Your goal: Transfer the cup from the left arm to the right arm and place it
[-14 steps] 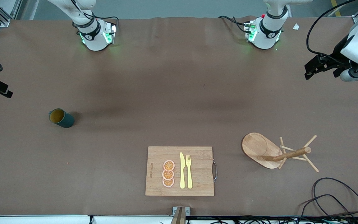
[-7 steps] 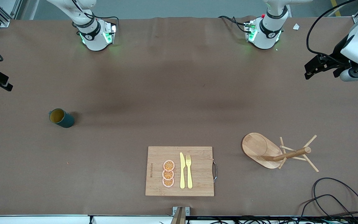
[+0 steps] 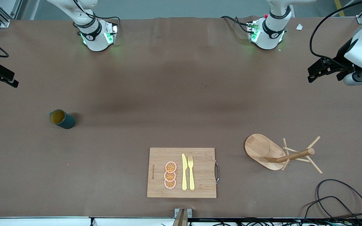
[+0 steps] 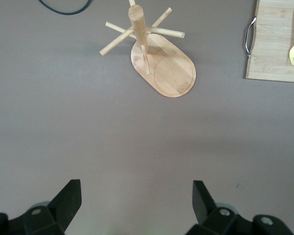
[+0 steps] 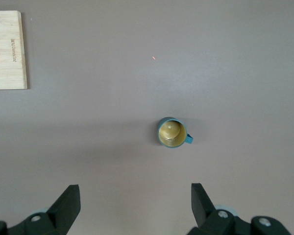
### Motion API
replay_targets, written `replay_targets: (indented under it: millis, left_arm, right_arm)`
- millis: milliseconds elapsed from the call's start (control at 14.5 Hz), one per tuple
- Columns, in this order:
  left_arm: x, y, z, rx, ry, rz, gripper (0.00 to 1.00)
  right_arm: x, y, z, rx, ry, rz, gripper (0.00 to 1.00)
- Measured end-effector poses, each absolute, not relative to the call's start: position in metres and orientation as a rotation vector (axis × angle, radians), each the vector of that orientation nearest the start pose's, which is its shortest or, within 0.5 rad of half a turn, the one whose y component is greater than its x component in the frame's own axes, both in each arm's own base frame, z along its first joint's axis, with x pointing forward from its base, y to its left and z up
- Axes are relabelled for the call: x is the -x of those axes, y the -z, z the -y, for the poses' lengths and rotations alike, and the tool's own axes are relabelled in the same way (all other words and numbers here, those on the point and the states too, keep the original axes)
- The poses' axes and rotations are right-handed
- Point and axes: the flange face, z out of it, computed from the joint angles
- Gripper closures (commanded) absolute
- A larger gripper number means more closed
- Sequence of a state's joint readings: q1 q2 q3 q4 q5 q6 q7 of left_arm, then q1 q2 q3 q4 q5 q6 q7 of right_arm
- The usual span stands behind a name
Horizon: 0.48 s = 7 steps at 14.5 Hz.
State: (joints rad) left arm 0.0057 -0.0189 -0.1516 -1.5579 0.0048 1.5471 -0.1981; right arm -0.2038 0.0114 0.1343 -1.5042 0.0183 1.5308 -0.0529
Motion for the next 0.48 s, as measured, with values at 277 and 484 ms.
replay_targets:
  millis: [277,484]
  left_arm:
    - [-0.542,-0.639,0.08,3.135,0.017,0.081,0.0]
    - [-0.542,-0.639,0.08,3.135,0.017,0.081,0.0]
  right_arm:
    - [-0.56,-0.635,0.041,3.12,0.012,-0.034,0.0]
    - [-0.572,-0.613,0.048,3.113,-0.027,-0.047,0.0]
